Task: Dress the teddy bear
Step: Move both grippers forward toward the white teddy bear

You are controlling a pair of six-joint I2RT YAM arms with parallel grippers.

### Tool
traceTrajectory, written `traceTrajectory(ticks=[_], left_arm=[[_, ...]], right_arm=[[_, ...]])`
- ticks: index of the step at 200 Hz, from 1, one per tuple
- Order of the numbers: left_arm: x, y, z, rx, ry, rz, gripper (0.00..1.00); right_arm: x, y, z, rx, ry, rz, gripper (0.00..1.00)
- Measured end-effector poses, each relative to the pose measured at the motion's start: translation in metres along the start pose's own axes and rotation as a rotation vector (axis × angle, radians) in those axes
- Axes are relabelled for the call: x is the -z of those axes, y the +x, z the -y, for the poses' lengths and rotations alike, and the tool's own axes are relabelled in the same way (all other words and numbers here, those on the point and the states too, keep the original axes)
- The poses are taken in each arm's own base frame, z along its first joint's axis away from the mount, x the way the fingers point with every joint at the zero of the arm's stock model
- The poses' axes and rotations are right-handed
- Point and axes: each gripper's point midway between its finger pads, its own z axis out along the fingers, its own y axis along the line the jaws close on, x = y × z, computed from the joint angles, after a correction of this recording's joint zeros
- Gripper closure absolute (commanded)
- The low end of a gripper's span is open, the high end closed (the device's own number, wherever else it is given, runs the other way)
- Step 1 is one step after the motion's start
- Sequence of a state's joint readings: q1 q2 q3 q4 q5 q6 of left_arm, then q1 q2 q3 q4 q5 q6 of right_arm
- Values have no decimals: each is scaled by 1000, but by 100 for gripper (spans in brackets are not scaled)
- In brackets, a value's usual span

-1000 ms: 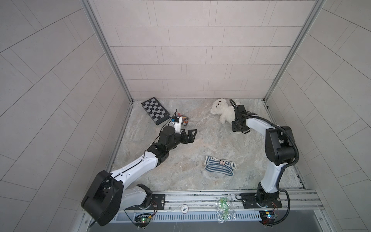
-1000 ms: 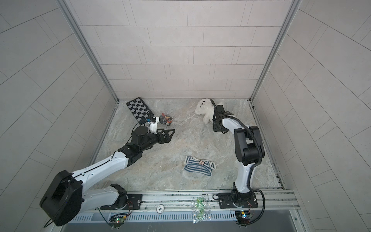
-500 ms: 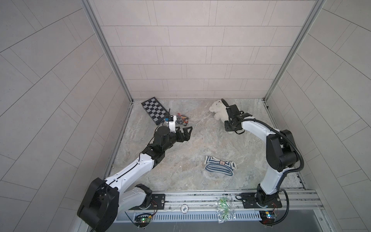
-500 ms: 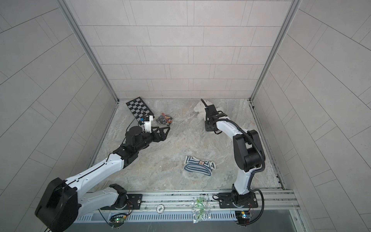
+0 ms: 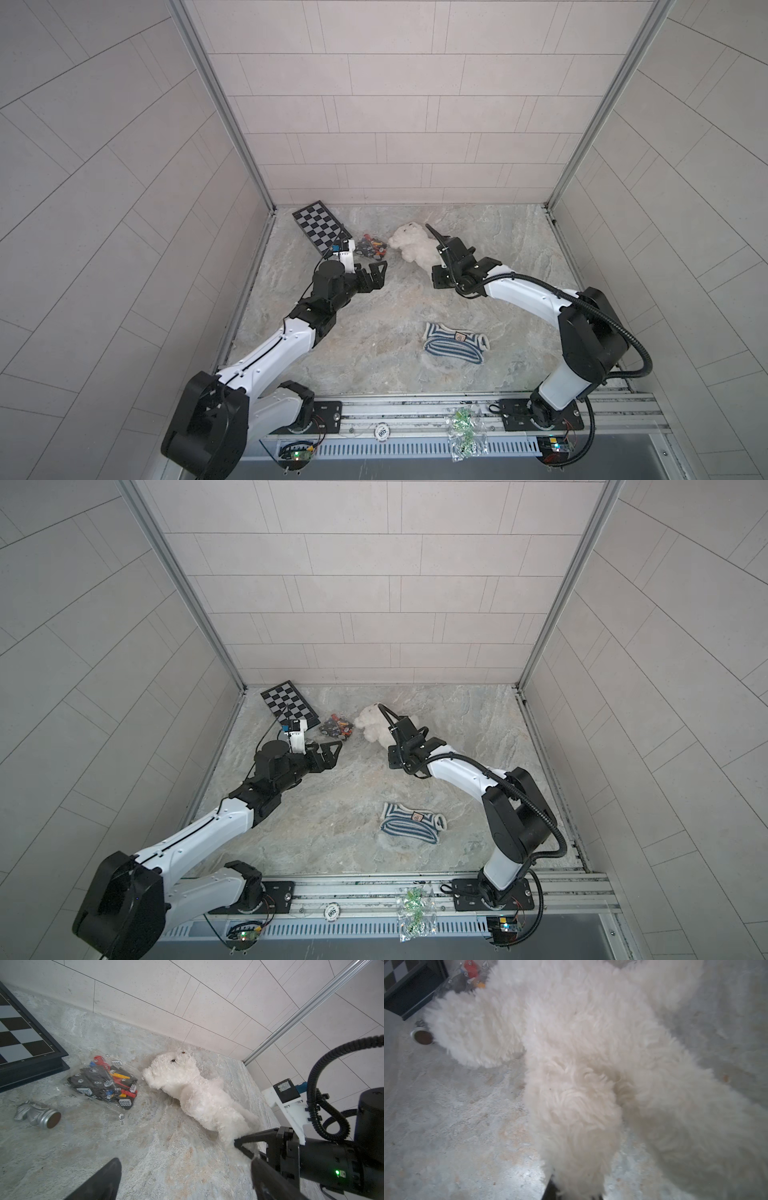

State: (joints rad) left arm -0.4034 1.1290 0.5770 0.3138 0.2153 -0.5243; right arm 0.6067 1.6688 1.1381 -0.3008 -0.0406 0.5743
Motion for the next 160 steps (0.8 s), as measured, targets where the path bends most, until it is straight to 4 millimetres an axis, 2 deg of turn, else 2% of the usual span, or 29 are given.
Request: traceTrajectory(ticks=[28,58,78,92,111,129,160], left_arm=[[0,2,-5,6,-17,-11,0],[1,7,-9,9,-34,-31,0],[1,11,-11,9,-42,-49,0],[1,15,-10,4,-45,-69,0],[-4,19,5,-25,-27,-105,0],[-15,25,28,-52,12,-144,0],[-39,38,57,-79,42,-206,0]], right_arm=[[-9,9,-30,-8,-78,-9,74],[-10,14,-43,-15,-140,-21,60],[-1,17,-43,-3,-167,-21,48],[17,15,-40,-2,-195,2,43],[49,1,-26,-27,-215,81,38],[76,-14,0,-55,-209,181,31],[98,-18,46,-101,-150,256,27]])
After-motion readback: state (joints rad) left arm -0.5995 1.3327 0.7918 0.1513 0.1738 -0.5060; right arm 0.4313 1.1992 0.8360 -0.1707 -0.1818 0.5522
